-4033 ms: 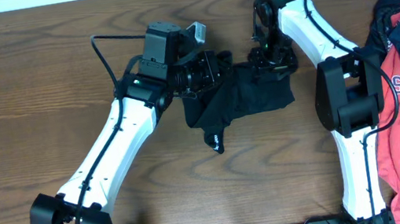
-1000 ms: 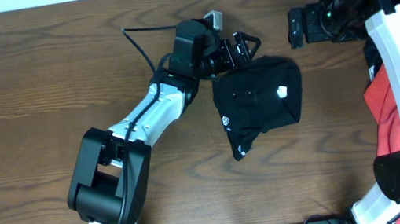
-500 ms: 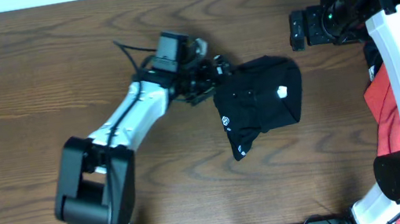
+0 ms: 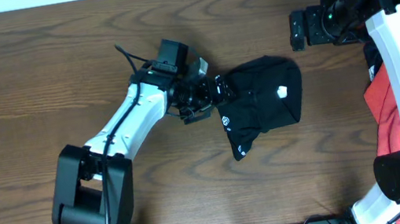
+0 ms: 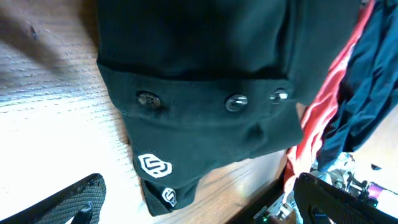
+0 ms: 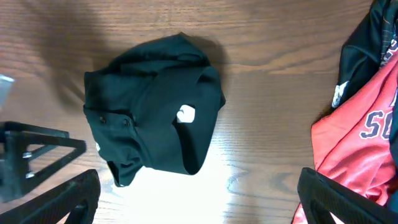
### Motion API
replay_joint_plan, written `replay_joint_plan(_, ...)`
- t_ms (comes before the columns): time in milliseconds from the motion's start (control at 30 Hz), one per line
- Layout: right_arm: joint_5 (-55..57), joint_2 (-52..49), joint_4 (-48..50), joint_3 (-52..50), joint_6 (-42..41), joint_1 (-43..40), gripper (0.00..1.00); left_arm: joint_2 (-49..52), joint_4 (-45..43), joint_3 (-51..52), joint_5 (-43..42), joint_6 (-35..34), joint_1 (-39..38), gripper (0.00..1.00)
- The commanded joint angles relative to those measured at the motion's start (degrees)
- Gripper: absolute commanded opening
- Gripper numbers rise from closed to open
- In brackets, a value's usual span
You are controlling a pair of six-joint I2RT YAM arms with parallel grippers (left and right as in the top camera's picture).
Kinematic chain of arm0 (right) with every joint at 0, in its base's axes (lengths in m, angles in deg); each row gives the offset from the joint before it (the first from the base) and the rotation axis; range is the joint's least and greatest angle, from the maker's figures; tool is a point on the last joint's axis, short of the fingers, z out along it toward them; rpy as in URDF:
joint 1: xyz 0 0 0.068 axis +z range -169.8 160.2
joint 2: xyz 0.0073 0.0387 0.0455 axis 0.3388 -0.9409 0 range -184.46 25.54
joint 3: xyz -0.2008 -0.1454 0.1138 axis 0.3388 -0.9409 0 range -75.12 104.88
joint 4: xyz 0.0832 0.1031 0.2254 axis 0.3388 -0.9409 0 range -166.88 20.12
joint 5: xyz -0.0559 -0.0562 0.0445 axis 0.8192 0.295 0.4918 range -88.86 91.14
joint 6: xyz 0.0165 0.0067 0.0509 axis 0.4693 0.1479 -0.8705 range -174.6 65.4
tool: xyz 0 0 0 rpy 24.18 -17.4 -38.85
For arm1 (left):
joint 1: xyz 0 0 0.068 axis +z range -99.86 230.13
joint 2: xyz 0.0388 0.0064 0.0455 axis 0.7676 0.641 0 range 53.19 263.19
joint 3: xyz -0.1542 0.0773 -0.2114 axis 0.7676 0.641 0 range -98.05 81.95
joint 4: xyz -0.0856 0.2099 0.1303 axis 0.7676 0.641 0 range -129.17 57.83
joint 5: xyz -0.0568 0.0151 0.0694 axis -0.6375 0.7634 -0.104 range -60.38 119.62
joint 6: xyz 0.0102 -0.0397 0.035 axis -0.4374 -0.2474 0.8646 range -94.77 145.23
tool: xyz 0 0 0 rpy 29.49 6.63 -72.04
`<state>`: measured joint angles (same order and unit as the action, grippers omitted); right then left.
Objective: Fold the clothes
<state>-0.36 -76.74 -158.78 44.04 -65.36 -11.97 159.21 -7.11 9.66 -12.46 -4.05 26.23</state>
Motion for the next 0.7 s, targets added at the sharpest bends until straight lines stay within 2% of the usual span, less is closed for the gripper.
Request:
replay_joint_plan(0,-0.5,-0.1,-0.5,0.4,-1.2,-0.6,0.99,3.0,0.4,1.0,-0.4,0.7,-0.1,0.98)
replay_joint_plan(200,-0.5,-0.1,-0.9,0.3,-1.2,-0.4,0.99,7.5,-1.3,1.9,-1.1,0.8,-0.1,0.98)
replay_joint_plan(367,-0.5,-0.1,-0.7,0.3,-1.2,1.1,0.99,10.6,-6.4,1.9,-6.9,0.0,-0.3,0.98)
replay_joint_plan(500,-0.5,-0.1,-0.5,0.3,-1.3,2.0,0.99,11.7,-8.3,1.9,-7.6,-0.6,-0.9,0.98)
replay_joint_plan(667,-0.5,-0.1,-0.5,0.3,-1.4,2.4,0.99,11.6,-16.1,1.9,-12.4,-3.3,-1.2,0.98)
